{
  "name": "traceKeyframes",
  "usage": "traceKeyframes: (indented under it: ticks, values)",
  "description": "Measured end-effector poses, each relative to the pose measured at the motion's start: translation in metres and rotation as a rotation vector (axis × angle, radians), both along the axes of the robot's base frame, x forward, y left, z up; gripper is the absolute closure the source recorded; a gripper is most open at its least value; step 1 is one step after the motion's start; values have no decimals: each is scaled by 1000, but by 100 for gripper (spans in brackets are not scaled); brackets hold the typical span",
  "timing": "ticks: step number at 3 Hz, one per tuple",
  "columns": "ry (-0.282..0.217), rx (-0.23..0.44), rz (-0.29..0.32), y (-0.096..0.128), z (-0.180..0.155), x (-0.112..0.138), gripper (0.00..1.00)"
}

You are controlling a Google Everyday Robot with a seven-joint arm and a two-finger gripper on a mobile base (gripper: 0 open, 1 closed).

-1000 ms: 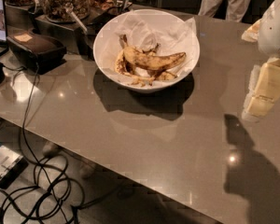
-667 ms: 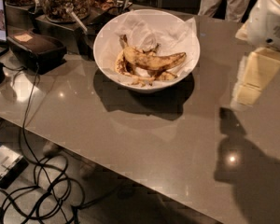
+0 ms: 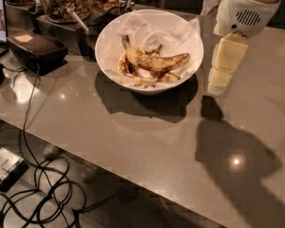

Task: Pick banana from white bowl

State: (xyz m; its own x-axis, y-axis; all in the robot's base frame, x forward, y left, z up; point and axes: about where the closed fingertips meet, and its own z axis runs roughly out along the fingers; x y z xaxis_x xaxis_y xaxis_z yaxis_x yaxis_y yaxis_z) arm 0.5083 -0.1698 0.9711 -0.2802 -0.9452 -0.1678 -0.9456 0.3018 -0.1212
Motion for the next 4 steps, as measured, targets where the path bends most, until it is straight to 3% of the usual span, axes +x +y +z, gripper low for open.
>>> traceKeyframes:
  ticks: [1, 2, 3, 4]
  values:
    - [-25, 16, 4, 5, 0, 9, 0]
    - [-2, 64, 14, 17, -5, 27, 0]
    - [12, 88, 59, 55, -7, 68, 0]
    - [-22, 104, 57, 60, -6, 76, 0]
